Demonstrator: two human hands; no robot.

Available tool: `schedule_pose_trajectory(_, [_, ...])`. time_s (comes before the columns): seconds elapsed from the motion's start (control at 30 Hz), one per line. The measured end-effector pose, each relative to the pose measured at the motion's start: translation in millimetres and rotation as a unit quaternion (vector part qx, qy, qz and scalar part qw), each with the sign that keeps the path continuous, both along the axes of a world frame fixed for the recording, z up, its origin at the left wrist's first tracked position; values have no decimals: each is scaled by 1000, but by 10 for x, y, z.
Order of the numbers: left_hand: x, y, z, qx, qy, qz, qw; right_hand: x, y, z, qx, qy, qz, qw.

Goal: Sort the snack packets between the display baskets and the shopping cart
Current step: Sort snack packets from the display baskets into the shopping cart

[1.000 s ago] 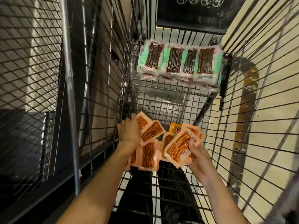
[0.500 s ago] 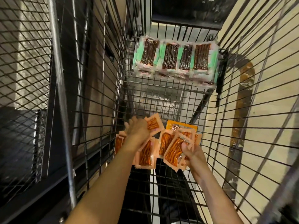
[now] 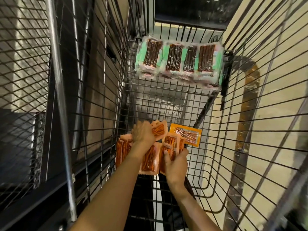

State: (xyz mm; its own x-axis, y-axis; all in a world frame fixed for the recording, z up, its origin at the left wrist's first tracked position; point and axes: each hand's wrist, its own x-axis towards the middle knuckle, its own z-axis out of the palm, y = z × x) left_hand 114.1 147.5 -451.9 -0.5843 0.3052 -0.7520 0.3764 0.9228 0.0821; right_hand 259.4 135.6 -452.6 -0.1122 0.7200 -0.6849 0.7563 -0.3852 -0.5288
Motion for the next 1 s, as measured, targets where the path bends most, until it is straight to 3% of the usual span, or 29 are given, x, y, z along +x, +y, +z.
schedule_pose_trajectory(0.17, [-53,-1,79,0,-32,38,999,-33,-26,25,46,-30,8,998])
schedule_pose_trajectory(0.3, [-183,-102,187,36,-78,104,991,3,93,-35,-38,19,-42,998])
schedule_pose_trajectory(0.47, [-283,-254,339,154,-165,223,949,-27,172,-95,-81,20,-24,996])
schedule_pose_trajectory(0.57, [-274,-328,454,231,-189,308,903,-16,225,-24,-129,36,-47,990])
schedule_pose_trajectory(0.67, [-286,-412,619,280,-209,375,859,113,357,195,-242,125,-108,956])
schedule_pose_trajectory(0.8, [-291,-533,964,331,-269,439,791,268,580,533,-399,250,-216,855])
schedule_pose_trajectory(0.9, [-252,-671,1344,362,-307,463,748,242,732,832,-421,300,-188,835])
schedule_pose_trajectory(1.0, [-177,-860,1756,390,-282,479,734,85,855,1190,-423,337,-145,828])
